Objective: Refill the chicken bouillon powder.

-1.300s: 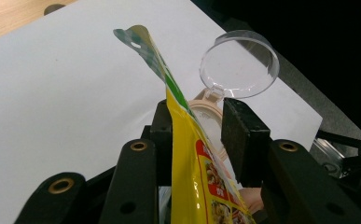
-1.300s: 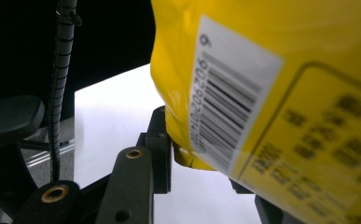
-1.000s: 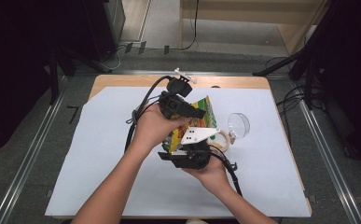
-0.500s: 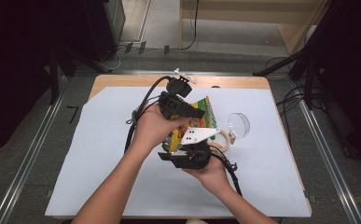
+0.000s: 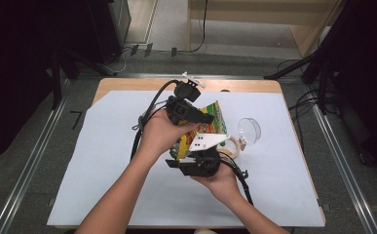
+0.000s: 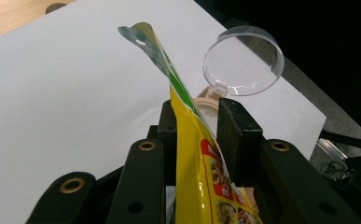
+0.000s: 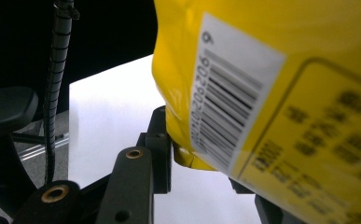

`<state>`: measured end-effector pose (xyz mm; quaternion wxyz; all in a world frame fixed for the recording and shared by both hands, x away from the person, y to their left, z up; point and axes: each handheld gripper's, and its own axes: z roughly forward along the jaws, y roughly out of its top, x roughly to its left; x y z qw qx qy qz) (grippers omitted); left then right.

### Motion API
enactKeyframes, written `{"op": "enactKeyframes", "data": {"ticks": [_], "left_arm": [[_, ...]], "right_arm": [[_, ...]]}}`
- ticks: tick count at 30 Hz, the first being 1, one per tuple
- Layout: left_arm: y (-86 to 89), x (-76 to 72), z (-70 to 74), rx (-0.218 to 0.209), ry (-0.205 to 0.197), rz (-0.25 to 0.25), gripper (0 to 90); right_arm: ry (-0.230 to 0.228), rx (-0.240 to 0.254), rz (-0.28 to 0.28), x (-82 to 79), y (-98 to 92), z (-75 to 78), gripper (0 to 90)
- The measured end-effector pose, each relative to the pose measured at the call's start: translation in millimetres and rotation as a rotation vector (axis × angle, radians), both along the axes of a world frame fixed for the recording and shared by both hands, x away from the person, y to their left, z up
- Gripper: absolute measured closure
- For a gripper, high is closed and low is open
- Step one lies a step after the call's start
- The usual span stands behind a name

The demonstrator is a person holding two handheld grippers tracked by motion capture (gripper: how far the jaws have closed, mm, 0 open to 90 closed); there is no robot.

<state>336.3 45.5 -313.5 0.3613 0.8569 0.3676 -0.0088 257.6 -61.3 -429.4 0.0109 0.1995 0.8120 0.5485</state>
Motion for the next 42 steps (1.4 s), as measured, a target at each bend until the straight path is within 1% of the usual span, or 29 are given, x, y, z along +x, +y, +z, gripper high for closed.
{"op": "enactKeyframes", "data": {"ticks": [16, 21, 25, 31, 33, 35, 42], "left_arm": [[-0.7, -0.1, -0.1, -0.002, -0.001, -0.002, 71.9], [-1.1, 1.5, -1.3, -0.004, 0.01, -0.001, 72.2], [-2.3, 1.4, -1.4, -0.003, 0.011, -0.001, 72.2], [-5.4, -0.7, -1.2, 0.007, 0.004, -0.009, 71.8], [-6.7, -0.1, -2.3, 0.016, 0.01, -0.01, 71.6], [-7.1, 0.5, -2.8, 0.022, 0.012, -0.014, 71.6], [-10.2, -0.2, -2.6, 0.019, 0.009, -0.021, 71.3]], "right_arm": [[0.0, -0.001, -0.002, -0.6, -0.5, 0.0, 67.9], [0.001, -0.003, -0.006, -1.0, -1.0, -0.4, 67.9], [0.002, -0.002, -0.008, -1.0, -1.4, -0.8, 67.9], [0.005, 0.004, -0.01, -1.5, -2.2, -2.0, 67.9], [0.003, 0.009, -0.011, -1.4, -2.3, -3.2, 67.9], [0.019, 0.018, -0.01, -1.5, -2.3, -3.9, 67.9], [0.017, 0.017, -0.017, -1.6, -3.6, -5.0, 67.9]]}}
